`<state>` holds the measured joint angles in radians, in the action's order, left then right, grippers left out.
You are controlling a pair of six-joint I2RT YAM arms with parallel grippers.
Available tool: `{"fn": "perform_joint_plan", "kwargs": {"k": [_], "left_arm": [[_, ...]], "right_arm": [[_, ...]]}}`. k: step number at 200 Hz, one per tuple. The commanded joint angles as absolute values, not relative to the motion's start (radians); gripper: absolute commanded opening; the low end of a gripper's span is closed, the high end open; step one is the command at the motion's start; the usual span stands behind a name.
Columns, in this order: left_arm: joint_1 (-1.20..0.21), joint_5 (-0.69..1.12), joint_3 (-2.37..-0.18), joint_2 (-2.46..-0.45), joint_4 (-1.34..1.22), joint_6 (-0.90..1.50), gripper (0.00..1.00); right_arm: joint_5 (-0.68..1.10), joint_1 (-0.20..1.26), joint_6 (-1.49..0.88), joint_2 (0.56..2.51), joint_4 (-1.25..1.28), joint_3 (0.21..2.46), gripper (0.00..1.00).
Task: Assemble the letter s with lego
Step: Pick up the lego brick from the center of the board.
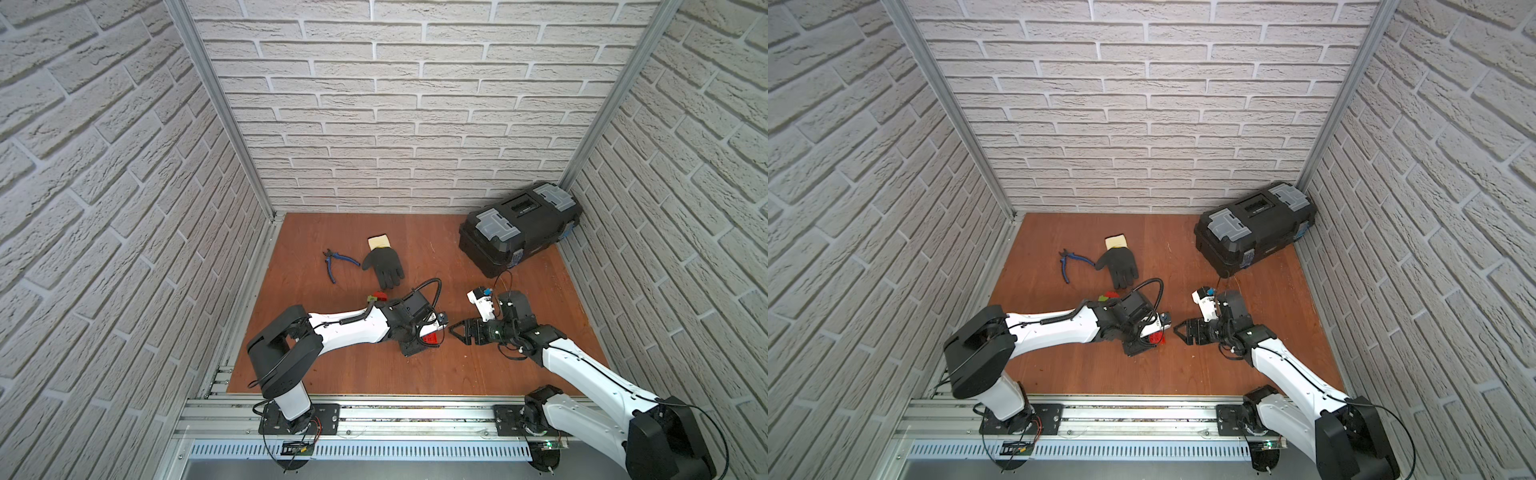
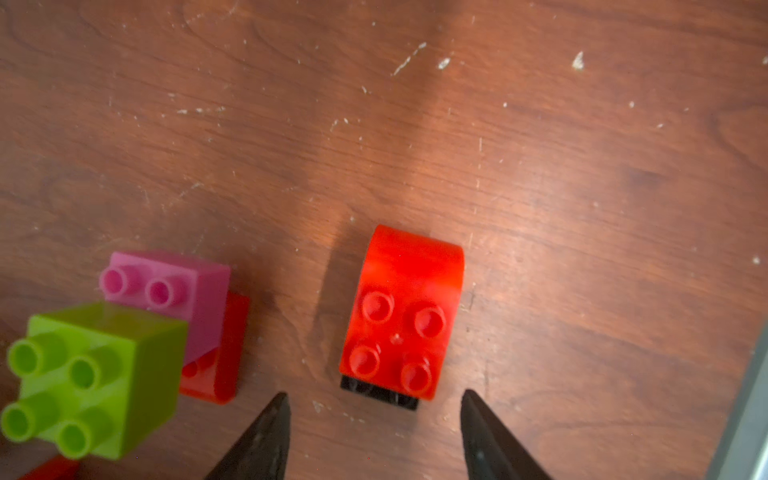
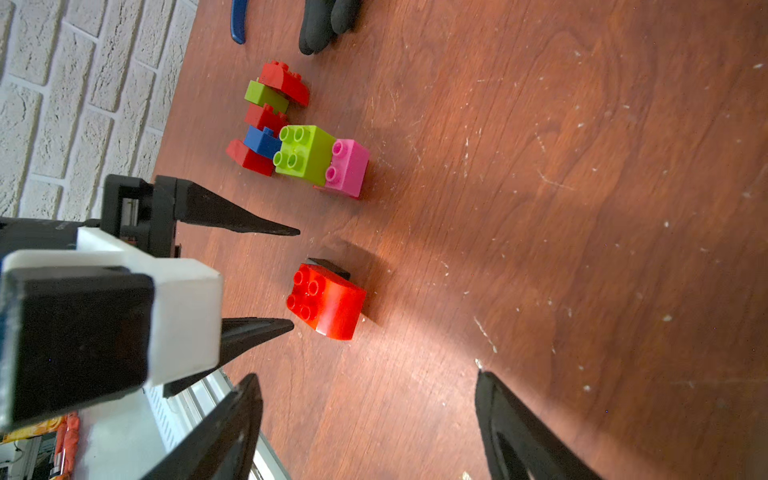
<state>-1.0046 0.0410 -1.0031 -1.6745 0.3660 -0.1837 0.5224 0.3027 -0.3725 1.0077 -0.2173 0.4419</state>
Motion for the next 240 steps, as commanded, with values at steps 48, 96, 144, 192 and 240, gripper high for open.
{"fn": "perform_joint_plan", "kwargs": {"k": [48, 96, 144, 192, 240], "left_arm": [[-1.01, 0.067, -1.061, -1.737, 0.367, -0.226, 0.55], [-1.009, 0.092, -1.077, -1.765, 0.393, -0.227, 0.48], [-1.009, 0.098, -1.087, -1.781, 0.414, -0.23, 0.39], [-1.009, 0.086, -1.101, -1.783, 0.449, -0.234, 0.28], [-1.009, 0.085, -1.141, -1.763, 0.524, -0.235, 0.26]], "right_arm": [[0.536, 0.296, -0.388, 0.977, -0.153, 0.408, 0.81], [0.541, 0.29, -0.387, 0.985, -0.141, 0.403, 0.81], [0.544, 0.286, -0.383, 0.991, -0.142, 0.404, 0.81], [0.552, 0.282, -0.397, 0.997, -0.119, 0.396, 0.81], [0.58, 0.272, -0.456, 1.019, -0.041, 0.386, 0.81]]}}
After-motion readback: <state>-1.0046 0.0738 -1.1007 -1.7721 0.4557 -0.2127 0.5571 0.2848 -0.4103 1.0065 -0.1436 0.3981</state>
